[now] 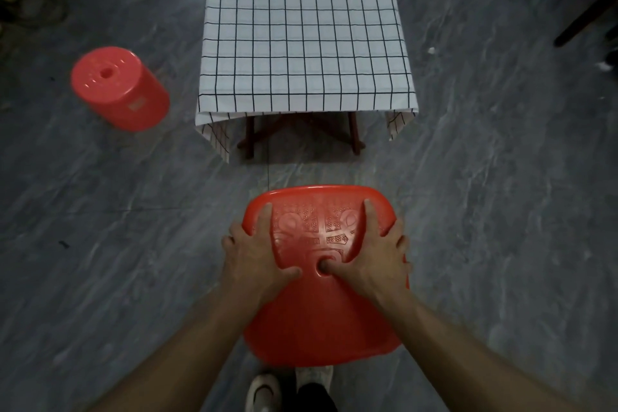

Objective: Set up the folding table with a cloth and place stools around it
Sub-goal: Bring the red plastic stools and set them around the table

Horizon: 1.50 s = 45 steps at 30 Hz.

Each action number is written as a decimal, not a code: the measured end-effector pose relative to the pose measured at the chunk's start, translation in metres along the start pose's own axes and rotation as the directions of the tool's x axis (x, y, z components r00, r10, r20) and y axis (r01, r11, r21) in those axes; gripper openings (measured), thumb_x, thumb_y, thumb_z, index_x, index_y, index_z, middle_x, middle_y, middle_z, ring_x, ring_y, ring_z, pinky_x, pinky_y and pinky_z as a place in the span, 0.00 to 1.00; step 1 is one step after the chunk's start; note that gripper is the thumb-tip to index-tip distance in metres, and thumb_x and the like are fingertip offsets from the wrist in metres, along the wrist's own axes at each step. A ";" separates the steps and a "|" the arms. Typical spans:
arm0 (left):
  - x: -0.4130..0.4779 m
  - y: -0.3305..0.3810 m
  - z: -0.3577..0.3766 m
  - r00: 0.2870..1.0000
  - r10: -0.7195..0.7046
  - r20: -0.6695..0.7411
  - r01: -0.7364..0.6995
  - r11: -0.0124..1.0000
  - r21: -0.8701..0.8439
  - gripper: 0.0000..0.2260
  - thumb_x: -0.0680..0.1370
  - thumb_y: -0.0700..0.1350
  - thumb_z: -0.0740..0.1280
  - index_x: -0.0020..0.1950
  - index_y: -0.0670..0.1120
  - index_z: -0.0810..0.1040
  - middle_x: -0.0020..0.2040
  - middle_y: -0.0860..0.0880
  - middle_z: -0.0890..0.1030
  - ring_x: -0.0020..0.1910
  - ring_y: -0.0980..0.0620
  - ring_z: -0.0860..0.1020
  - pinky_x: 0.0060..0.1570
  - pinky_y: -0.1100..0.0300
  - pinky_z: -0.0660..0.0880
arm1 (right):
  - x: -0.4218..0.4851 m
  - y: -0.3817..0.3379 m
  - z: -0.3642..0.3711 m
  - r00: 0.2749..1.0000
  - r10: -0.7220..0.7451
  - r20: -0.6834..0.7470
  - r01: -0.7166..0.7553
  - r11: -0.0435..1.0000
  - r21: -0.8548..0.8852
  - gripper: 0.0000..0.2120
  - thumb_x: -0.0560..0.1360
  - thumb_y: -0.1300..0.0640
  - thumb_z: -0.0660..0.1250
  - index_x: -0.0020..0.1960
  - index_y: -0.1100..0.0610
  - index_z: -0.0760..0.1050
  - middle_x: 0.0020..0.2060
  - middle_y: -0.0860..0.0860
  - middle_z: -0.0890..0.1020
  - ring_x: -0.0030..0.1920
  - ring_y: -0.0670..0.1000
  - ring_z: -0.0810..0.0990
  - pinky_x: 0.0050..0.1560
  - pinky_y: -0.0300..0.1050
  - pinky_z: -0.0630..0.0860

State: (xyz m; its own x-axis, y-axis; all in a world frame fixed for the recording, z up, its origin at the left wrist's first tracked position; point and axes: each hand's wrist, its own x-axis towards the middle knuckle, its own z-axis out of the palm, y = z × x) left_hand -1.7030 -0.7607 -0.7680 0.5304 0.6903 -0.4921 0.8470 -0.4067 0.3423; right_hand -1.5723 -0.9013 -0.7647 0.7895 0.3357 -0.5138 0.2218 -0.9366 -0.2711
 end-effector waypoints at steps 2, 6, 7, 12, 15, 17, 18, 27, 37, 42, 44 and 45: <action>-0.006 -0.005 0.003 1.000 0.015 0.002 -0.015 1.000 0.013 0.57 0.60 0.63 0.78 0.77 0.61 0.42 0.67 0.41 0.59 0.66 0.41 0.62 0.61 0.47 0.70 | -0.009 0.004 0.005 1.000 0.006 -0.005 -0.006 1.000 0.004 0.66 0.50 0.28 0.75 0.75 0.35 0.35 0.75 0.60 0.47 0.73 0.65 0.55 0.65 0.73 0.64; -0.018 -0.015 0.008 1.000 0.014 -0.001 -0.014 1.000 -0.001 0.57 0.60 0.62 0.79 0.77 0.62 0.42 0.67 0.41 0.59 0.66 0.41 0.62 0.62 0.47 0.70 | -0.019 0.010 0.011 1.000 -0.018 0.017 0.018 1.000 -0.018 0.67 0.51 0.27 0.75 0.74 0.35 0.34 0.75 0.60 0.47 0.73 0.66 0.55 0.64 0.73 0.65; -0.019 -0.016 0.008 1.000 0.015 -0.003 -0.015 1.000 -0.003 0.57 0.61 0.62 0.79 0.77 0.62 0.42 0.67 0.41 0.59 0.66 0.41 0.62 0.62 0.47 0.70 | -0.018 0.011 0.011 0.999 -0.031 0.035 0.031 0.999 -0.022 0.67 0.51 0.27 0.75 0.74 0.35 0.33 0.75 0.60 0.46 0.74 0.66 0.55 0.64 0.74 0.64; -0.016 -0.013 0.010 1.000 0.003 0.014 -0.004 1.000 0.018 0.58 0.62 0.60 0.79 0.77 0.60 0.40 0.69 0.40 0.57 0.68 0.39 0.61 0.61 0.45 0.70 | -0.013 0.016 0.008 0.996 -0.053 0.076 0.056 0.998 -0.039 0.66 0.55 0.31 0.77 0.73 0.33 0.30 0.76 0.59 0.41 0.75 0.66 0.52 0.67 0.72 0.63; -0.017 -0.013 0.012 1.000 0.015 0.022 -0.016 0.999 0.046 0.58 0.63 0.60 0.79 0.77 0.60 0.37 0.71 0.39 0.56 0.68 0.39 0.61 0.61 0.44 0.71 | -0.013 0.015 0.011 0.996 -0.051 0.074 0.054 0.998 -0.035 0.66 0.56 0.31 0.77 0.73 0.34 0.30 0.76 0.60 0.41 0.75 0.66 0.51 0.66 0.75 0.62; -0.018 -0.013 0.010 0.999 0.014 0.036 -0.016 0.998 0.065 0.57 0.64 0.62 0.77 0.76 0.60 0.36 0.72 0.39 0.56 0.69 0.38 0.62 0.61 0.43 0.71 | -0.012 0.016 0.009 0.993 -0.062 0.098 0.066 0.997 -0.042 0.66 0.56 0.31 0.77 0.73 0.34 0.30 0.76 0.61 0.40 0.75 0.67 0.50 0.66 0.75 0.62; -0.019 -0.012 0.007 0.999 0.009 0.051 -0.013 0.996 0.083 0.56 0.65 0.62 0.76 0.76 0.60 0.36 0.72 0.38 0.56 0.69 0.38 0.62 0.62 0.43 0.70 | -0.012 0.016 0.006 0.991 -0.066 0.120 0.071 0.997 -0.040 0.65 0.57 0.32 0.77 0.74 0.35 0.30 0.77 0.61 0.39 0.76 0.67 0.49 0.67 0.74 0.62; -0.090 0.030 -0.051 0.992 -0.032 0.123 0.004 0.975 0.221 0.36 0.74 0.61 0.67 0.77 0.50 0.56 0.72 0.41 0.66 0.67 0.39 0.69 0.65 0.47 0.70 | -0.047 0.041 -0.098 0.953 -0.277 0.120 0.284 0.958 -0.046 0.42 0.72 0.43 0.71 0.78 0.46 0.51 0.78 0.60 0.44 0.77 0.63 0.51 0.72 0.63 0.62; -0.216 0.202 -0.160 0.986 0.048 -0.163 -0.032 0.995 0.095 0.30 0.77 0.54 0.67 0.74 0.41 0.64 0.70 0.39 0.70 0.69 0.39 0.67 0.70 0.48 0.62 | -0.129 0.083 -0.322 0.833 -0.552 0.019 0.553 0.832 -0.050 0.39 0.75 0.45 0.68 0.79 0.52 0.53 0.78 0.61 0.53 0.78 0.61 0.52 0.73 0.60 0.62; -0.231 0.290 -0.205 0.983 0.108 -0.147 -0.103 0.994 0.039 0.26 0.75 0.55 0.68 0.67 0.43 0.72 0.63 0.40 0.75 0.62 0.40 0.74 0.61 0.45 0.72 | -0.145 0.103 -0.420 0.822 -0.564 -0.086 0.563 0.826 -0.032 0.37 0.76 0.48 0.68 0.79 0.51 0.54 0.78 0.60 0.55 0.77 0.60 0.54 0.73 0.61 0.62; -0.224 0.326 -0.215 0.972 0.150 -0.178 -0.147 0.989 0.030 0.26 0.74 0.56 0.68 0.67 0.44 0.71 0.62 0.41 0.75 0.61 0.41 0.74 0.60 0.44 0.73 | -0.139 0.109 -0.448 0.822 -0.557 -0.117 0.558 0.829 -0.028 0.36 0.76 0.48 0.68 0.78 0.50 0.54 0.78 0.60 0.55 0.77 0.60 0.53 0.73 0.62 0.62; -0.219 0.343 -0.219 0.966 0.166 -0.198 -0.163 0.986 0.029 0.27 0.74 0.56 0.68 0.69 0.44 0.70 0.64 0.42 0.75 0.62 0.41 0.73 0.61 0.44 0.73 | -0.134 0.113 -0.460 0.826 -0.549 -0.127 0.550 0.835 -0.037 0.36 0.76 0.48 0.68 0.79 0.50 0.54 0.78 0.59 0.55 0.77 0.60 0.54 0.73 0.62 0.62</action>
State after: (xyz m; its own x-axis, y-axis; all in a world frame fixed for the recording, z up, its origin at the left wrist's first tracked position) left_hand -1.5364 -0.9207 -0.3676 0.6456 0.7180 -0.2601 0.7496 -0.5310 0.3951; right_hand -1.3895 -1.0981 -0.3520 0.6028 0.7792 -0.1717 0.6405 -0.6009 -0.4781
